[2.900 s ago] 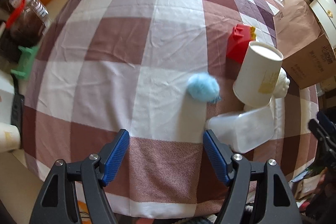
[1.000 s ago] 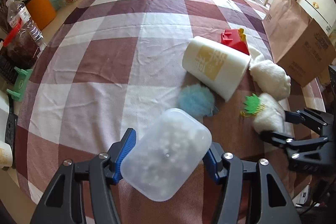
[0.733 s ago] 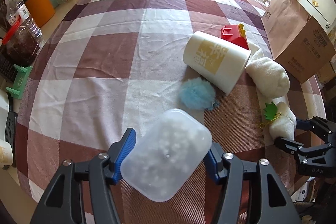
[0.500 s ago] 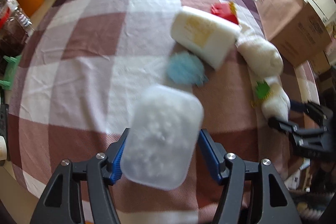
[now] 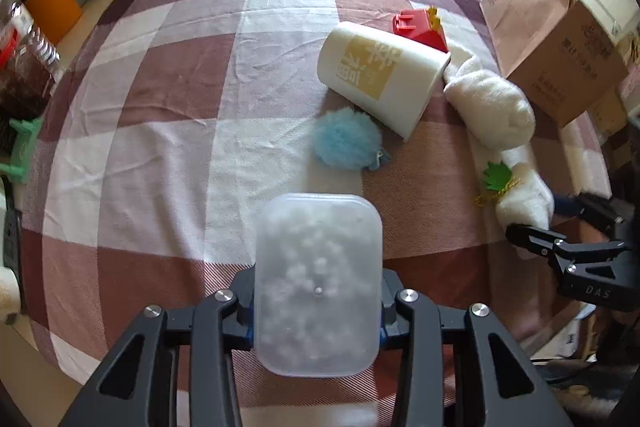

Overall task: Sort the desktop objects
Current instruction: 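Lift the bead container and plush toy and carry both over the cardboard box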

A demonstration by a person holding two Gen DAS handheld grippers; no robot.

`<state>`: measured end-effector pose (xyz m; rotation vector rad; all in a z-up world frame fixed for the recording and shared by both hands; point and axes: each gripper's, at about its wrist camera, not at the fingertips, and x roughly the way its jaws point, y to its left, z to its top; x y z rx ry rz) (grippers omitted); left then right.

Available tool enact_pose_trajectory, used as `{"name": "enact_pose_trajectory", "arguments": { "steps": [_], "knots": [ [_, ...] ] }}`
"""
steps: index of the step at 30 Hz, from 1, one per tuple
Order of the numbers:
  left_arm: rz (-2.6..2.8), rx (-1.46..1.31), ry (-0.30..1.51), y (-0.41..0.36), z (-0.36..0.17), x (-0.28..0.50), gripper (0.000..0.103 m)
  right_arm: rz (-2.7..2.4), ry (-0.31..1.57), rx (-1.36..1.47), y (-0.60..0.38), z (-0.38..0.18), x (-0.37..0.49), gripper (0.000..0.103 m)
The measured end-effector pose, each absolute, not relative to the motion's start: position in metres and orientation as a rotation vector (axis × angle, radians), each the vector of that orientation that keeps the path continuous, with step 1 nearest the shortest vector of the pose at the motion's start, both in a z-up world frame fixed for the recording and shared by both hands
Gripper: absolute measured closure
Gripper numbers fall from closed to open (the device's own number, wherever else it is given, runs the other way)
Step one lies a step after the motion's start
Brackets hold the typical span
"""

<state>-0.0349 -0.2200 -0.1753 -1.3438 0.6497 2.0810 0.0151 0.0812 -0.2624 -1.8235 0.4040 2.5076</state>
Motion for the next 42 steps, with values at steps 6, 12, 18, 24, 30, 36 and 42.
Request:
{"name": "enact_pose_trajectory", "arguments": {
  "steps": [6, 12, 18, 24, 30, 36, 42],
  "knots": [
    [2.138, -1.267, 0.611, -0.198, -0.131, -0.038, 0.063, 2.451, 0.571, -1.694, 0.118, -0.224, 0.031, 0.042],
    [2.201, -1.146, 0.693, -0.154, -0.086, -0.039, 0.063, 2.399, 0.553, -1.479, 0.162, -0.16, 0.055, 0.042],
    [2.2, -1.03, 0.717, -0.105, -0.044, -0.035, 0.062, 2.378, 0.515, -1.243, 0.196, -0.087, 0.08, 0.042],
    [2.117, -0.95, 0.663, -0.052, -0.002, -0.017, 0.062, 2.381, 0.501, -1.018, 0.219, -0.018, 0.096, 0.042],
    [2.066, -0.778, 0.655, 0.001, 0.044, 0.018, 0.062, 2.407, 0.473, -0.841, 0.231, 0.033, 0.096, 0.042],
    [2.004, -0.678, 0.66, 0.044, 0.075, 0.044, 0.062, 2.444, 0.446, -0.739, 0.235, 0.065, 0.082, 0.042],
    [1.951, -0.622, 0.685, 0.08, 0.091, 0.059, 0.062, 2.463, 0.421, -0.687, 0.238, 0.077, 0.063, 0.041]
  ]
}}
